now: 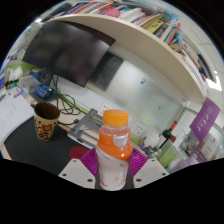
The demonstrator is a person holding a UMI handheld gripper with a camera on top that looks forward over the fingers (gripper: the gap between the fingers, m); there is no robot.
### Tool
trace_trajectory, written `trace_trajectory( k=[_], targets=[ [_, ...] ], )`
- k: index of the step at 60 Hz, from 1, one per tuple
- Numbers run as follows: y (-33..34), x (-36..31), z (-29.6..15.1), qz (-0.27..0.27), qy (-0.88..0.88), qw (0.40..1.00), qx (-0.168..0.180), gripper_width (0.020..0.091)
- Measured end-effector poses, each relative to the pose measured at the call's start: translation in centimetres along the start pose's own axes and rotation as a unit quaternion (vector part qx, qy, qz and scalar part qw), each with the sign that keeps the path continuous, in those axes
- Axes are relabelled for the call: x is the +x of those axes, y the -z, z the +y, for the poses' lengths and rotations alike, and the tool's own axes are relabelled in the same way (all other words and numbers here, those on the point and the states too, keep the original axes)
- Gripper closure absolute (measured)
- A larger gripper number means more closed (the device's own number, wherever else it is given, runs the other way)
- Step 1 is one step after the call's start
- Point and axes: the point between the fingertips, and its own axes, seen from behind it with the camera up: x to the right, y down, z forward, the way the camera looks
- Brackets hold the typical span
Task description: Pour water
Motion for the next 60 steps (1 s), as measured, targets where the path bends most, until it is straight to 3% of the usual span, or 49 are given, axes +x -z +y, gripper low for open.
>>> trace_trajectory(
  k=[10, 30, 48, 60],
  targets=[
    [-1.7, 0.6, -4.2, -0.006, 0.215, 0.976, 0.007, 0.0727],
    [-3.7, -5.1, -11.4, -0.020, 0.496, 0.868, 0.031, 0.0724],
    [-5.1, -8.9, -11.2, -0.013, 0.668, 0.744, 0.018, 0.0718],
    [-5.7, -9.5, -10.3, -0.011, 0.705, 0.710, 0.006, 0.0719]
  ],
)
